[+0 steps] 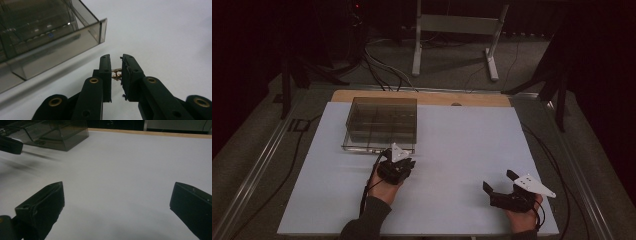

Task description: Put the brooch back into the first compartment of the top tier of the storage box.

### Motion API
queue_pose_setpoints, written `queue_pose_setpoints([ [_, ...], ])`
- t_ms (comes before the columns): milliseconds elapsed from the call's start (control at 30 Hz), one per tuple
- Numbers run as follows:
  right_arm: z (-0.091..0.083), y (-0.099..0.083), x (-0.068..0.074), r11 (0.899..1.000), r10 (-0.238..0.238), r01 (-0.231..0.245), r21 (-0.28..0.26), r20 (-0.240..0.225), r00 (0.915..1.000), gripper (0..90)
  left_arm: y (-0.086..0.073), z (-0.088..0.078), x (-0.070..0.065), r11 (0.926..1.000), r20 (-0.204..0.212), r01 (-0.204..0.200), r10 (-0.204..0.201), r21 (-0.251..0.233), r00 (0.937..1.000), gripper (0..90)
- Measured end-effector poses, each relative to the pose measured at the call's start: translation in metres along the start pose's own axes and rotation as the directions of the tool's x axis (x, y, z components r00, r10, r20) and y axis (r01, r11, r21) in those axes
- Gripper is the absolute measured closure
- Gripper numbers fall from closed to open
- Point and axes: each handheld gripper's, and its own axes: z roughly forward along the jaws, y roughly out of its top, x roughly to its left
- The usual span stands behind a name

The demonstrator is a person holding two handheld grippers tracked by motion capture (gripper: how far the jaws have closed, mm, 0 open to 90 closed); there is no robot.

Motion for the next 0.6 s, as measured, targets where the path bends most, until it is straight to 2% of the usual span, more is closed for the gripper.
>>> queue_pose_setpoints([
  [600,0.000,0.000,0.000,1.000,-0.001,0.001,0.004,-0.001,1.0000,0.0,0.010,-0.024,0.008,0.9987,0.010,-0.006,0.007,-0.051,0.9999,79.8],
])
